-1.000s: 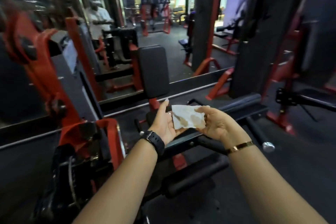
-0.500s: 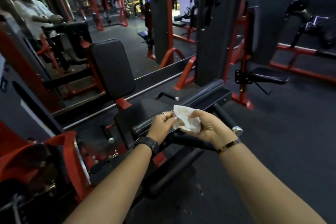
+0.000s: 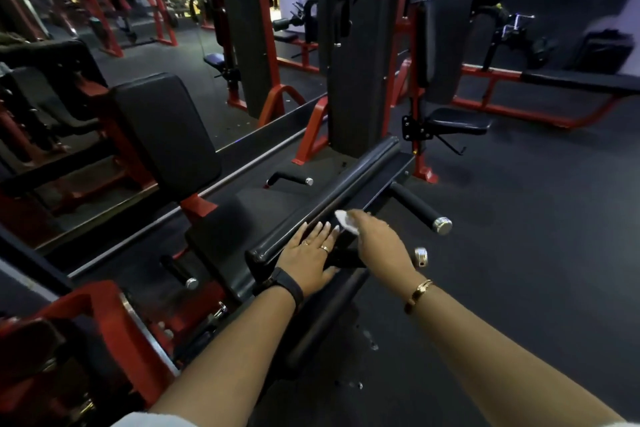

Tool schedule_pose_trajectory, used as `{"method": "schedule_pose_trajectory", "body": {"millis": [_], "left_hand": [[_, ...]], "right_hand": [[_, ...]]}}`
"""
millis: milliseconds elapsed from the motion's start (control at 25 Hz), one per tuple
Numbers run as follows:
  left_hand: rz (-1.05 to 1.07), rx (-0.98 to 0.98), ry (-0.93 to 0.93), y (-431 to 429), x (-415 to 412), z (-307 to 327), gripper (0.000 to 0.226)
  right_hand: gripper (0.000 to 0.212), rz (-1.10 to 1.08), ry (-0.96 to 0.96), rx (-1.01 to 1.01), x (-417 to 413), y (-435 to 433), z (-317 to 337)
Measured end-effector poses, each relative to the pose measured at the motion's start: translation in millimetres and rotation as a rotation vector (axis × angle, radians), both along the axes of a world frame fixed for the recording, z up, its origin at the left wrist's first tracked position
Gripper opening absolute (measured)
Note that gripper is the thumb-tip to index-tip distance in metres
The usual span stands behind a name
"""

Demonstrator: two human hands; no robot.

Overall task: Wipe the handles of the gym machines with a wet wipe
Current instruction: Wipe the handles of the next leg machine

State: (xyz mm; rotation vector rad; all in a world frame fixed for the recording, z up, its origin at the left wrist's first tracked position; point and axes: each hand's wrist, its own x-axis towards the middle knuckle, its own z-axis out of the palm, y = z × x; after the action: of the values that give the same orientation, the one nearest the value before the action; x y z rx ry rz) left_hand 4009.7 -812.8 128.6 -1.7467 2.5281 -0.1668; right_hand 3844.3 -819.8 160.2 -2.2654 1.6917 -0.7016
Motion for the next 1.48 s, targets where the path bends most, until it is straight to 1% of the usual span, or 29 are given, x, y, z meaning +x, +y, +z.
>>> {"method": "schedule_pose_trajectory", "body": {"millis": [80, 120, 160, 200, 240, 320, 360, 400, 480, 520, 560, 600, 680, 720, 760, 800, 840, 880, 920, 960, 1040, 1120, 1160, 1200, 1280, 1320, 1360, 1400, 1480], "left_hand": [[0.004, -0.002, 0.022, -1, 0, -3, 0.073], [0.008, -0.004, 0.030, -1, 0, -5, 0.073], [0.008, -0.006, 0.040, -2, 1, -6, 0.074], [0.004, -0.010, 0.056, -2, 2, -7, 0.075], [-0.002, -0.011, 0.073, -3, 3, -8, 0.076], [-0.019, -0.008, 0.097, -4, 4, -9, 0.079], [-0.023, -0.007, 0.099, -4, 5, -10, 0.079], [-0.023, -0.007, 0.099, -5, 5, -10, 0.080], [-0.023, -0.009, 0.105, -5, 5, -9, 0.078], [-0.023, -0.011, 0.111, -5, 4, -8, 0.077], [-0.023, -0.010, 0.114, -5, 4, -8, 0.076], [-0.022, -0.012, 0.116, -4, 4, -8, 0.075], [-0.027, -0.018, 0.121, -5, 4, -7, 0.074], [-0.036, -0.016, 0.127, -5, 4, -8, 0.074], [-0.062, -0.004, 0.134, -5, 3, -7, 0.075], [-0.106, 0.026, 0.144, -6, 2, -7, 0.076], [-0.149, 0.068, 0.160, -7, 2, -7, 0.076], [-0.173, 0.103, 0.179, -7, 2, -6, 0.075], [-0.178, 0.117, 0.195, -8, 2, -6, 0.075], [-0.175, 0.114, 0.200, -8, 1, -6, 0.074], [-0.169, 0.090, 0.189, -8, 1, -7, 0.073], [-0.165, 0.075, 0.179, -9, 1, -10, 0.073], [-0.164, 0.077, 0.176, -10, 1, -11, 0.073], [-0.164, 0.077, 0.173, -10, 1, -12, 0.073], [-0.173, 0.071, 0.162, -12, 1, -12, 0.074], [-0.179, 0.072, 0.160, -13, 1, -12, 0.075], [-0.181, 0.075, 0.158, -12, 1, -12, 0.074], [-0.178, 0.073, 0.154, -12, 0, -11, 0.073], [-0.170, 0.062, 0.145, -11, 0, -12, 0.069]], "right_hand": [[0.028, 0.035, 0.293, 0.031, 15, 10, -24], [0.029, 0.060, 0.391, -0.019, 22, 19, -36], [0.034, 0.083, 0.437, -0.092, 24, 26, -49], [0.040, 0.131, 0.443, -0.188, 19, 32, -59], [0.044, 0.188, 0.461, -0.320, 8, 35, -67], [0.045, 0.257, 0.553, -0.481, -18, 36, -70], [0.044, 0.230, 0.570, -0.507, -24, 35, -67], [0.041, 0.155, 0.558, -0.517, -22, 31, -65], [0.037, -0.024, 0.486, -0.407, 3, 25, -62], [0.037, -0.045, 0.435, -0.341, 20, 24, -63], [0.038, -0.023, 0.395, -0.326, 31, 26, -66], [0.042, 0.044, 0.397, -0.346, 35, 29, -72], [0.047, 0.219, 0.493, -0.470, 11, 35, -79], [0.047, 0.274, 0.534, -0.529, -8, 35, -79], [0.046, 0.280, 0.560, -0.564, -26, 35, -76], [0.043, 0.227, 0.572, -0.586, -38, 31, -73], [0.039, 0.111, 0.562, -0.588, -45, 26, -69], [0.034, -0.035, 0.524, -0.558, -44, 20, -65], [0.028, -0.119, 0.477, -0.507, -35, 15, -62], [0.026, -0.126, 0.439, -0.483, -24, 11, -61], [0.036, 0.010, 0.404, -0.523, -5, 16, -69], [0.041, 0.160, 0.475, -0.606, -19, 29, -78], [0.042, 0.153, 0.498, -0.649, -38, 35, -78], [0.044, 0.081, 0.489, -0.679, -56, 38, -78], [0.042, -0.139, 0.434, -0.657, -78, 39, -74], [0.040, -0.211, 0.412, -0.628, -78, 35, -73], [0.038, -0.224, 0.405, -0.593, -70, 30, -72], [0.038, -0.182, 0.407, -0.573, -56, 28, -72], [0.042, -0.035, 0.441, -0.574, -40, 32, -79]]}}
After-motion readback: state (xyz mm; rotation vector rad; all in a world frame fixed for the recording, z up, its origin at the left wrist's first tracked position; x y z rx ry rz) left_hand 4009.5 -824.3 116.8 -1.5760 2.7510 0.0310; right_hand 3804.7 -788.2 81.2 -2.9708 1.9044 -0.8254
